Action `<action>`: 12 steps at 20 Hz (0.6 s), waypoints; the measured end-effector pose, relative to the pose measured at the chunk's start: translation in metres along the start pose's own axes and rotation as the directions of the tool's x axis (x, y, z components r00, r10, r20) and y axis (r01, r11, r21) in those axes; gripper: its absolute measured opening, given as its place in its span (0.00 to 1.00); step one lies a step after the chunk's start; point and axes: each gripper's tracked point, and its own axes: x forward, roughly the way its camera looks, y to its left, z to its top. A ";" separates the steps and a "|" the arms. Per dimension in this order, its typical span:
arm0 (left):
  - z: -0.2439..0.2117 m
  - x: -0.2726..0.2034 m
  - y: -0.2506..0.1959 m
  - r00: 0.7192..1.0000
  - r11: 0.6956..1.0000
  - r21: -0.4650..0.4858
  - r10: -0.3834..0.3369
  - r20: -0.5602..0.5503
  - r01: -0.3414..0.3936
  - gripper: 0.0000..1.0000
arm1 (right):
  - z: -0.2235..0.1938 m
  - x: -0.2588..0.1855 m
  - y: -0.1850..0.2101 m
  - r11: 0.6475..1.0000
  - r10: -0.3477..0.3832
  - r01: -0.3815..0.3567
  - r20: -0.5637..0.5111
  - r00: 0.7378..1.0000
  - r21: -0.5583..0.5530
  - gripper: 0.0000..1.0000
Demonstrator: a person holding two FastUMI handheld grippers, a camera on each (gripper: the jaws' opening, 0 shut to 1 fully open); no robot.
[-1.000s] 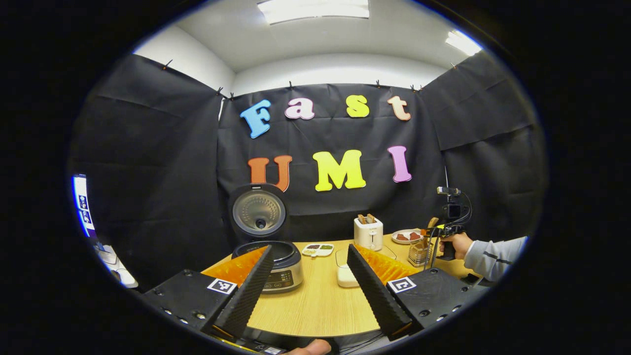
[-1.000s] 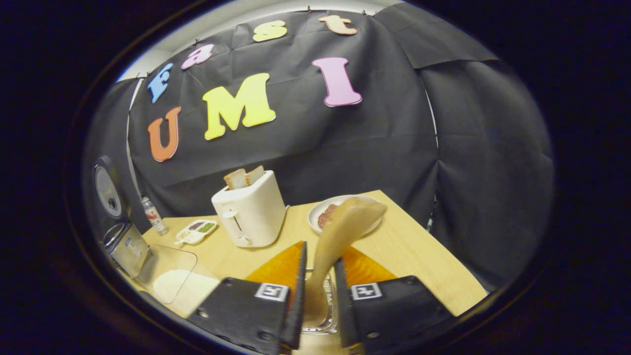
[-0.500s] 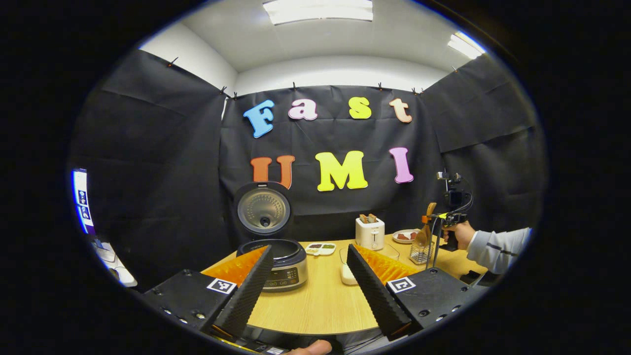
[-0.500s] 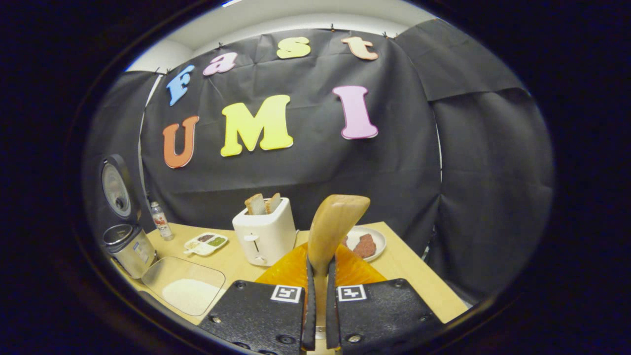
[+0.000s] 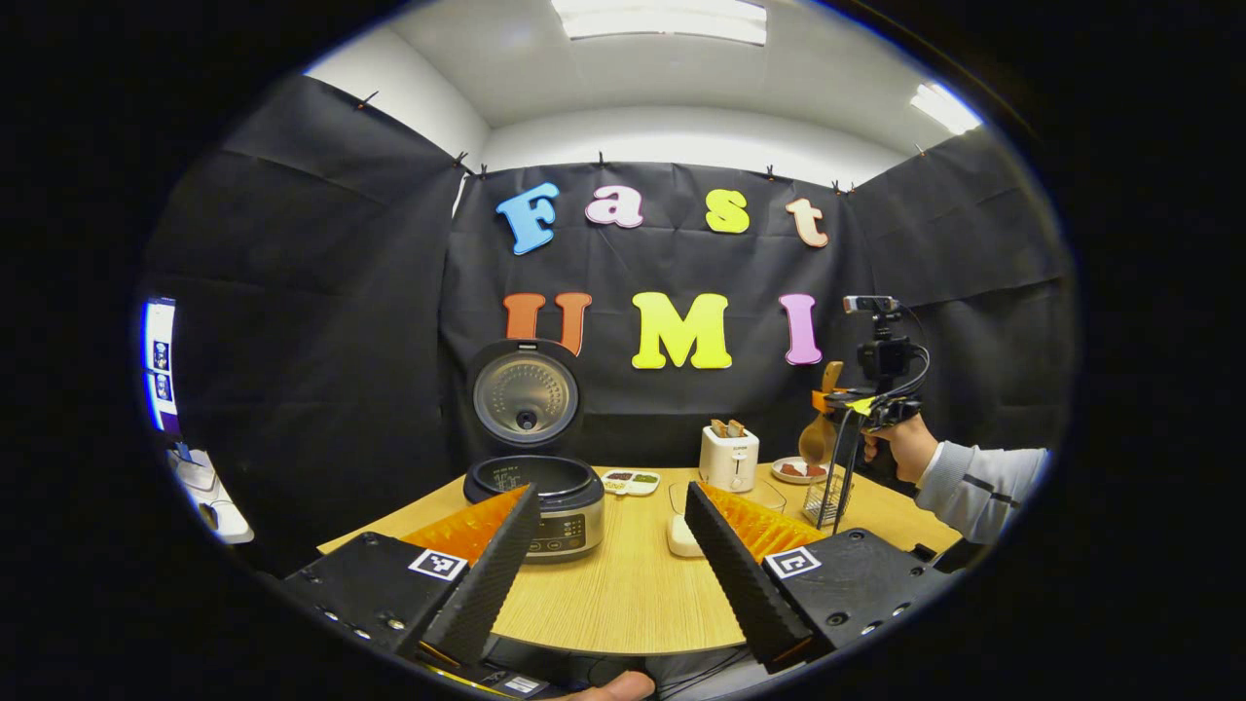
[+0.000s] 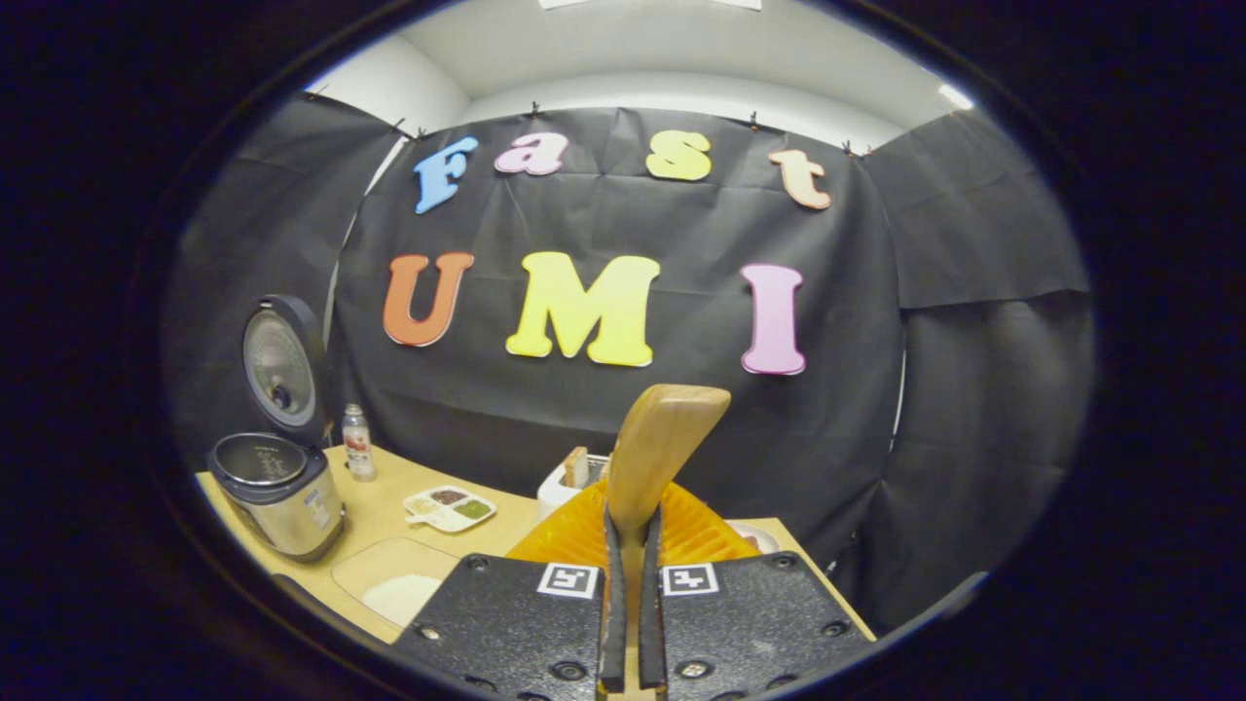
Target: Close the left gripper, press the button to open the rice cooker; take a wooden spoon from the chopstick holder with the right hand, scoop a spoonful of rice and pour it into the rice cooker, then put the wooden spoon back into the chopstick holder.
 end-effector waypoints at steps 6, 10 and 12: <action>-0.012 0.003 0.009 0.999 0.999 0.004 0.033 -0.007 -0.033 0.95 | -0.037 0.012 0.079 0.998 0.060 -0.059 -0.066 0.996 0.022 0.10; -0.022 0.007 0.007 1.000 0.999 -0.039 0.013 -0.026 -0.014 0.95 | -0.083 0.020 0.112 0.997 0.075 -0.075 -0.126 0.989 0.006 0.14; -0.025 0.006 0.010 0.999 0.999 -0.045 0.022 -0.034 -0.023 0.95 | -0.109 0.027 0.119 0.997 0.071 -0.071 -0.175 0.982 0.010 0.10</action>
